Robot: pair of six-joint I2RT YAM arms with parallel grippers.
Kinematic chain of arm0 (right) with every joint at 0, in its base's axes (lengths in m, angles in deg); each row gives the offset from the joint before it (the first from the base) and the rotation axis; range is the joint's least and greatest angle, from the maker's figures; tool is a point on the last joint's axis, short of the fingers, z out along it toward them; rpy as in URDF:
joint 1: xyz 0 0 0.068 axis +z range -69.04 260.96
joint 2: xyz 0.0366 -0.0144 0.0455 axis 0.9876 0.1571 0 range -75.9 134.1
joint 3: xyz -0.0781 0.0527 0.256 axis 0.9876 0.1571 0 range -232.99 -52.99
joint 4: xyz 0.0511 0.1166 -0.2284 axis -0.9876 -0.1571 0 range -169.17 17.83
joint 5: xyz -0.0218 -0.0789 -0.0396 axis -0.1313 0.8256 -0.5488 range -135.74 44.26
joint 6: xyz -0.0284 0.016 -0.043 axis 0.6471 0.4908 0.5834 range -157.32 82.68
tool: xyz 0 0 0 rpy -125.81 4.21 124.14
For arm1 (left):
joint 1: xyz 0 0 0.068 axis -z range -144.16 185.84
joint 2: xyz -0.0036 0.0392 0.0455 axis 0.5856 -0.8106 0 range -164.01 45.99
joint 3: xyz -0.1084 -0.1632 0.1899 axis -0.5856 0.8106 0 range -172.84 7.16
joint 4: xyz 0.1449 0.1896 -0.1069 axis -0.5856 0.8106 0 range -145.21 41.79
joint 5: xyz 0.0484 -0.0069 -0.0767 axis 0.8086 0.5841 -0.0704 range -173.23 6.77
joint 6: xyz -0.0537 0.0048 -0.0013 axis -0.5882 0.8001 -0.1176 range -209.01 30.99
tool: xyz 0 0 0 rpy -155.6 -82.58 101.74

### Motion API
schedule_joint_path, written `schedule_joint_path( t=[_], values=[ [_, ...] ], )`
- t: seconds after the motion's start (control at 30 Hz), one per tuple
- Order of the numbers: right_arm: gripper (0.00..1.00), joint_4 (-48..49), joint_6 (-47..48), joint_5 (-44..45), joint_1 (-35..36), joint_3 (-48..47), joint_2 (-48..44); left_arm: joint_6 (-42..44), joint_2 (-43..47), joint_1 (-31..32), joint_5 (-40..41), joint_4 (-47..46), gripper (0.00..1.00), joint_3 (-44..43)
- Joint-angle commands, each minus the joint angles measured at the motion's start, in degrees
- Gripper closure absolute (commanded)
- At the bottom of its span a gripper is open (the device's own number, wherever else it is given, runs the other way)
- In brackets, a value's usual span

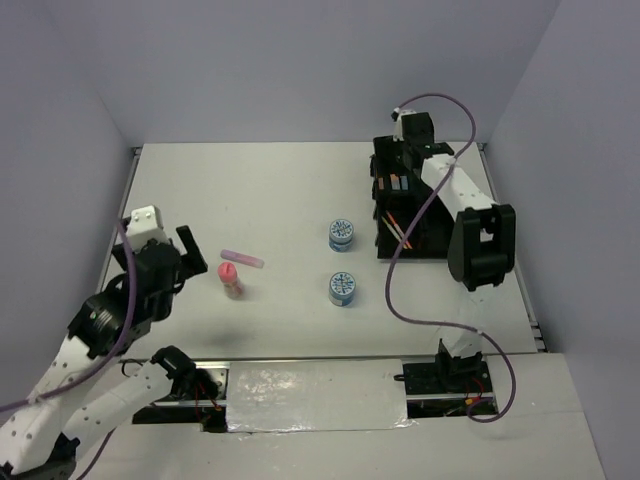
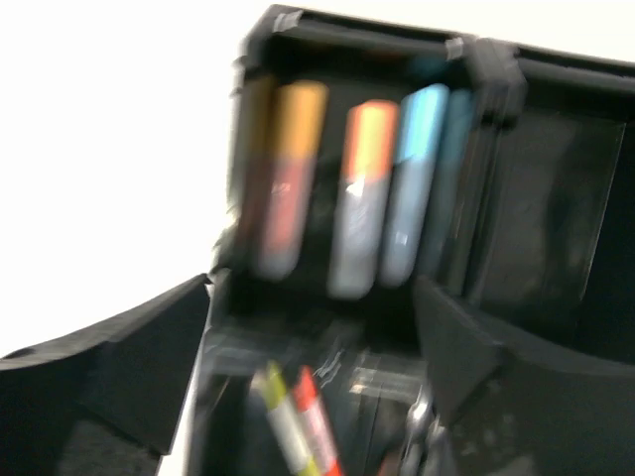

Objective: Sort the stationery into containers
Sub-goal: Place the pen in the storage box, then pick up the pen from the center of the board.

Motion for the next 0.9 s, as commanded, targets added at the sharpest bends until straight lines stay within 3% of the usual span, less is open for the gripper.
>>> schedule_joint_path(
  t=[0.0, 0.13, 0.33, 0.47, 0.63, 0.87],
  values=[
    [0.0, 3.3, -3.1, -0.3, 6.0, 5.8, -16.9, -12.2, -9.8, -0.7, 5.5, 6.1, 0.01, -5.9],
    [0.0, 8.0, -5.6, 4.0, 13.7, 17.0, -29.4, -23.7, -22.8, -3.2, 6.2, 11.2, 0.01, -14.0],
    [0.0, 11.8, -11.4, 5.6, 22.1, 32.8, -44.9, -24.8, -36.4, -17.6, -7.8, 1.1, 0.01, -17.1],
    [0.0, 13.9, -13.7, 4.4, 25.1, 40.9, -52.4, -28.2, -49.5, -19.1, -11.2, 1.8, 0.01, -22.1],
    [0.0, 14.1, -15.6, 2.6, 26.9, 47.6, -58.4, -31.5, -57.0, -19.8, -17.7, -1.3, 0.01, -21.7],
    [0.0, 15.3, -16.4, 0.0, 27.5, 53.5, -64.3, -33.7, -66.4, -19.9, -20.9, -4.6, 0.02, -19.3]
  ],
)
